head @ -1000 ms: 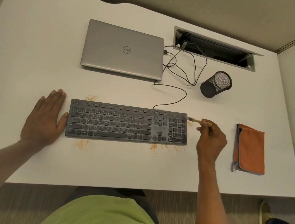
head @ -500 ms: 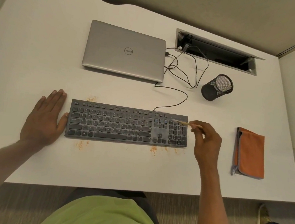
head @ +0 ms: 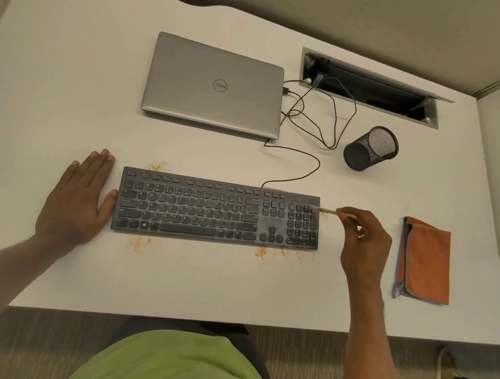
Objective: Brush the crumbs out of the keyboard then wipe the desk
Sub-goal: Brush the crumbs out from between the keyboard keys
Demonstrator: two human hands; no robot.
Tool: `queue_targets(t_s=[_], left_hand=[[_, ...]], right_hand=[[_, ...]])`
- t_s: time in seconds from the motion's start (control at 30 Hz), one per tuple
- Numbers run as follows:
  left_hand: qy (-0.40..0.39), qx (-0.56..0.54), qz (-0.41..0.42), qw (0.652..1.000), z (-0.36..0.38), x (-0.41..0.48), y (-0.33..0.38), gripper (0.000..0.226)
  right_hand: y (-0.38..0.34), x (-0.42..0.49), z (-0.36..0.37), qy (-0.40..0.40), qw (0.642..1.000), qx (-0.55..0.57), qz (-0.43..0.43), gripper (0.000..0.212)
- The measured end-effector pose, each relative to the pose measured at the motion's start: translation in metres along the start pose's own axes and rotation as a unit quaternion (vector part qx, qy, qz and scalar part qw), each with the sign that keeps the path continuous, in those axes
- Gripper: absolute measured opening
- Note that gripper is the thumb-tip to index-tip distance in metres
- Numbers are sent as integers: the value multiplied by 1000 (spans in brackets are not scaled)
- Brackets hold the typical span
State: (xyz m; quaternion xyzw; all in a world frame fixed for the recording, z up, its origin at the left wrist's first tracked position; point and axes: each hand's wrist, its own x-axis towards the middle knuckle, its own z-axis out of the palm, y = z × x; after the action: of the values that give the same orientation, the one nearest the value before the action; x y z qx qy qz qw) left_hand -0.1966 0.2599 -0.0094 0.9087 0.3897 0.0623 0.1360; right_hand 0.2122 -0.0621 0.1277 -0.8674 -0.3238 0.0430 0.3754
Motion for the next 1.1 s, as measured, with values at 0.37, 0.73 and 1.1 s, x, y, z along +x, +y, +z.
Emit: queue_targets(t_s=[0.37,0.73,1.1], left_hand=[[-3,2,-2,1000,-1,-1,1,71],[-1,1,-1,1000,0,-1,0,72],[-6,3,-3,1000,1,-1,-1,72]], right_hand=[[12,-5,4,-8,998,-64,25,10],[-17,-23,29,24,996,44,70,16],[-22,-34,-2,-78,994,-65,38,11]])
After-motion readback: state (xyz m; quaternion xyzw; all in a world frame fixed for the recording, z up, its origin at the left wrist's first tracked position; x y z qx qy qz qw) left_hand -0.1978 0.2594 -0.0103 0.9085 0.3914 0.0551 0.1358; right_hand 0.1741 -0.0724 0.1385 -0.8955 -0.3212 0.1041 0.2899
